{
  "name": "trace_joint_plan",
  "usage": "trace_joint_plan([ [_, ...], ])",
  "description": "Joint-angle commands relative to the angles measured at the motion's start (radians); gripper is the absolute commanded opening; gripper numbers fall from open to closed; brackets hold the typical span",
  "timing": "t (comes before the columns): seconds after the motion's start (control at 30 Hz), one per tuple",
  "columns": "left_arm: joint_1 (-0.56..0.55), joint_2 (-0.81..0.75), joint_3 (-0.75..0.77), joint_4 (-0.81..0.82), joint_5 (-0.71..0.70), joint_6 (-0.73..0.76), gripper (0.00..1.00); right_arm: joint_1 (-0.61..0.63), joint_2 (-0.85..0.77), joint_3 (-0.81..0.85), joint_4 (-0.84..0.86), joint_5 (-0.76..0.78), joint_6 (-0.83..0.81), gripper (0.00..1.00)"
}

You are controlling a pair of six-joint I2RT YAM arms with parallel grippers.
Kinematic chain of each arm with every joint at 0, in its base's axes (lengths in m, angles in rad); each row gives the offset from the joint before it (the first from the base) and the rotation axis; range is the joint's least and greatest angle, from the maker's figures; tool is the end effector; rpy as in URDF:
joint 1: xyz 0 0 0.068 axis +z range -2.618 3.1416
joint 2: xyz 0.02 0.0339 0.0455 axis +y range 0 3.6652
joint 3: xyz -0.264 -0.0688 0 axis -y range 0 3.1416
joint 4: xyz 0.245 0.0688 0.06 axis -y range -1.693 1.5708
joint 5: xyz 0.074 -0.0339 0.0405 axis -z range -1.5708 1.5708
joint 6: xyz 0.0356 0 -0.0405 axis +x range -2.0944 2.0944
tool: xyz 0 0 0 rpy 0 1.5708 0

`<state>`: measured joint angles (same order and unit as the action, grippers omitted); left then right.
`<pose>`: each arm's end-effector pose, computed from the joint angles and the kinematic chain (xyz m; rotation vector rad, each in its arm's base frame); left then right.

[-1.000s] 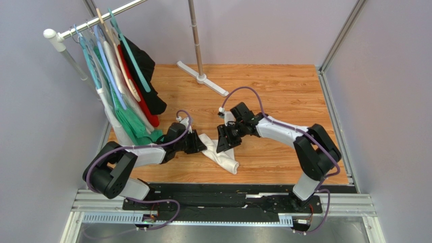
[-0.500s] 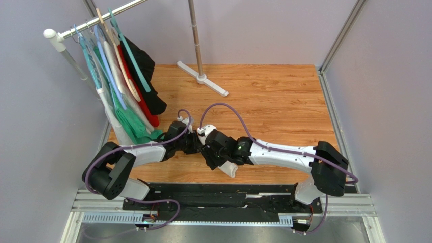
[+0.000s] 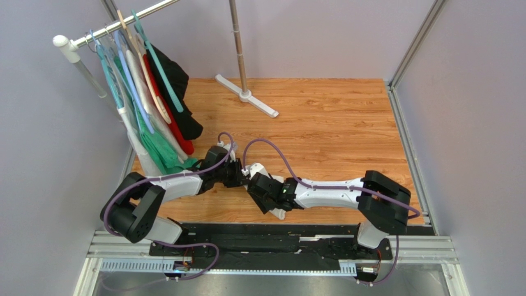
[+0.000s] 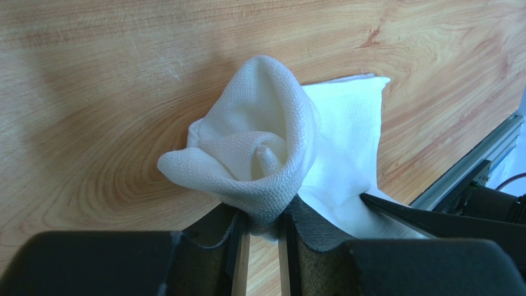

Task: Fold the napkin, place the utensils inside, and roll it up
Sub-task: Roll the napkin with the utensil

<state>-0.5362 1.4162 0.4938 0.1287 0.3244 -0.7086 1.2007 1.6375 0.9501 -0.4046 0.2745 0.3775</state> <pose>0.2097 -0.1378 0.1385 -0.0490 2.5357 -0.9403 0.1229 0.2901 0.1717 -0.9624 2.4244 0.1979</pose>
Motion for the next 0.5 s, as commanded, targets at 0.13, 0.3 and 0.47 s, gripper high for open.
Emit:
trace_joint_plan([
  [0.13,0.002,0.0,0.051,-0.043,0.025,0.029,0.29,0.016,0.111,0.038,0.0,0.046,-0.006,0.34],
  [0.3,0.012,-0.077,0.04,-0.084,0.024,0.028,0.61,-0.021,0.122,0.003,0.03,-0.059,0.041,0.01],
  [0.47,0.022,-0.258,0.026,-0.182,0.001,0.041,0.8,-0.102,0.07,-0.037,0.119,-0.326,0.072,0.0],
])
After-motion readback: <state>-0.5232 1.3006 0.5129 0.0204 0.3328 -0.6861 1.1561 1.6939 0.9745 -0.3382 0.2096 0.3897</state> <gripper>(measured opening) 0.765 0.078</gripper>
